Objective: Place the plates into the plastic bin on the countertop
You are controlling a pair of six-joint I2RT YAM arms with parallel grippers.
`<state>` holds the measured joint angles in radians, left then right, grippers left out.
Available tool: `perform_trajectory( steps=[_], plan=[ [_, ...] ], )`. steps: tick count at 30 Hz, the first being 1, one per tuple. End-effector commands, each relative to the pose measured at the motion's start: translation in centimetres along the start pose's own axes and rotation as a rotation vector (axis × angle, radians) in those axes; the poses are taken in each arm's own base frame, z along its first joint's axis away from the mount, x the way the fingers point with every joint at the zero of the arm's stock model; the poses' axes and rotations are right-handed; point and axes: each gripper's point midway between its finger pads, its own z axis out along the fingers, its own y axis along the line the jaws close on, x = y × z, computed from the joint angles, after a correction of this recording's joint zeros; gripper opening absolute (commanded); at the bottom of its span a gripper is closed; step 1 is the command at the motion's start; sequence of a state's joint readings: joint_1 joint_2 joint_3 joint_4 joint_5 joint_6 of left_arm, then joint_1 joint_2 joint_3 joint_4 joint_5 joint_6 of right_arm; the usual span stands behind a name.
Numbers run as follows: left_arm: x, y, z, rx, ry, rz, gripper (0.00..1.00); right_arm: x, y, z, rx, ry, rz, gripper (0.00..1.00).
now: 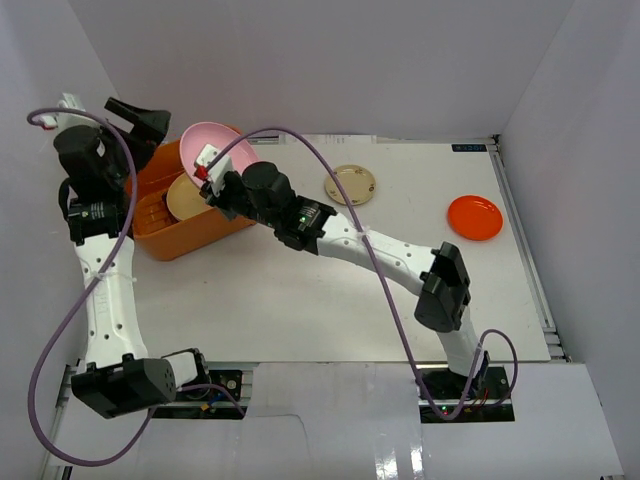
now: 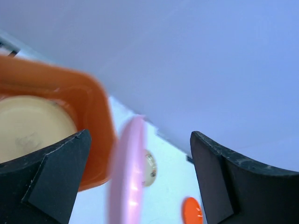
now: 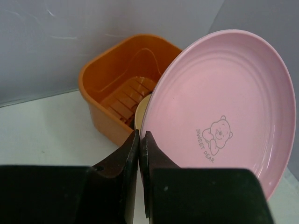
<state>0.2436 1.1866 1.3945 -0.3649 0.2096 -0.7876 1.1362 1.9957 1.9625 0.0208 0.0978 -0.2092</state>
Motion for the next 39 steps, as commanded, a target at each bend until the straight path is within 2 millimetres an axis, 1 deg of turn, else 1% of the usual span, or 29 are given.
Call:
perform_trajectory(
  steps=[1,2,3,4,6,8,9,11,12,14,15,16,17,18,22,23,26,28,29,30,31,32,33,34,35,36,37,38,39],
  plan=[
    [-3.5,-7.7,-3.1,0.212,-0.017,0.045,0.98,-5.2,-1.2,2.0,-0.068,-0.229,-0.058,0.08],
    [-4.0,-8.6,-3.1,0.231,-0.018,0.060,0.98,-5.0,-2.0,2.5,-0.072,-0.248,-0.058,0.08],
    [-4.9,-9.6,-3.6,0.249,-0.034,0.071,0.98,-5.7,-1.8,2.9,-0.108,-0.302,-0.051,0.08],
    [-6.8,-12.0,-5.0,0.298,-0.077,0.102,0.98,-4.6,-2.4,3.8,-0.116,-0.310,-0.044,0.08],
    [-7.5,-14.4,-5.5,0.385,-0.066,0.131,0.98,-5.2,-2.3,4.4,-0.157,-0.387,-0.020,0.08],
    [-7.8,-17.2,-6.7,0.503,-0.042,0.156,0.98,-4.9,-2.6,6.1,-0.183,-0.421,-0.016,0.08],
    [-8.1,-18.2,-7.1,0.549,-0.048,0.170,0.98,-2.4,-2.3,7.9,-0.188,-0.398,-0.011,0.08],
    [-7.3,-19.1,-7.5,0.615,0.008,0.163,0.98,-2.9,-2.9,9.1,-0.156,-0.473,-0.040,0.08],
    [-6.9,-19.1,-7.5,0.630,0.024,0.161,0.98,-1.5,-2.9,9.8,-0.142,-0.454,-0.027,0.08],
    [-5.6,-18.1,-6.5,0.629,0.083,0.116,0.98,-2.2,-3.9,10.2,-0.093,-0.527,-0.021,0.08],
    [-5.2,-18.3,-6.7,0.659,0.094,0.119,0.98,-0.2,-3.9,11.2,-0.083,-0.506,-0.007,0.08],
    [-4.8,-18.1,-6.4,0.663,0.113,0.094,0.98,-0.3,-3.9,11.2,-0.072,-0.533,0.009,0.08],
    [-3.9,-17.0,-5.5,0.647,0.143,0.066,0.98,0.5,-3.9,11.5,-0.063,-0.532,0.018,0.08],
    [-3.6,-17.0,-5.5,0.667,0.150,0.065,0.98,1.9,-3.6,12.0,-0.063,-0.518,0.028,0.08],
    [-2.0,-16.8,-4.5,0.664,0.156,0.045,0.98,3.0,-3.1,12.6,-0.061,-0.509,0.031,0.09],
    [-1.7,-16.8,-4.3,0.666,0.154,0.052,0.98,3.6,-3.0,12.8,-0.058,-0.494,0.030,0.12],
    [-1.0,-16.8,-3.9,0.653,0.142,0.051,0.98,3.9,-3.1,12.8,-0.054,-0.488,0.043,0.44],
    [-1.1,-16.9,-4.0,0.652,0.129,0.058,0.98,3.2,-3.2,12.5,-0.051,-0.492,0.052,0.70],
    [-1.1,-16.9,-4.0,0.650,0.126,0.061,0.98,2.7,-3.4,12.3,-0.049,-0.494,0.054,0.73],
    [-1.1,-16.8,-4.0,0.648,0.122,0.064,0.98,0.8,-3.7,11.5,-0.043,-0.518,0.049,0.75],
    [-1.2,-17.0,-4.3,0.651,0.114,0.068,0.98,1.4,-3.8,11.4,-0.033,-0.496,0.055,0.76],
    [-1.3,-16.9,-4.3,0.648,0.110,0.069,0.98,-1.4,-4.4,9.9,-0.028,-0.532,0.065,0.76],
    [-1.2,-16.7,-4.3,0.643,0.108,0.071,0.98,-0.4,-4.6,9.6,-0.030,-0.512,0.079,0.76],
    [-1.2,-16.7,-4.5,0.641,0.105,0.073,0.98,-0.8,-4.7,9.0,-0.038,-0.513,0.090,0.75],
    [-1.2,-16.7,-4.6,0.639,0.101,0.075,0.98,-3.9,-5.5,6.9,-0.029,-0.551,0.090,0.74],
    [-1.0,-16.5,-4.6,0.635,0.104,0.076,0.98,-4.7,-6.2,5.8,-0.017,-0.558,0.097,0.72],
    [-0.6,-16.1,-4.4,0.627,0.114,0.074,0.98,-1.1,-6.2,5.5,0.000,-0.478,0.123,0.71],
    [-0.3,-15.9,-4.4,0.623,0.119,0.075,0.98,-4.6,-7.4,2.4,0.026,-0.530,0.126,0.69],
    [0.3,-15.5,-4.0,0.612,0.130,0.072,0.98,-5.2,-8.8,0.4,0.051,-0.557,0.164,0.65]
  ],
)
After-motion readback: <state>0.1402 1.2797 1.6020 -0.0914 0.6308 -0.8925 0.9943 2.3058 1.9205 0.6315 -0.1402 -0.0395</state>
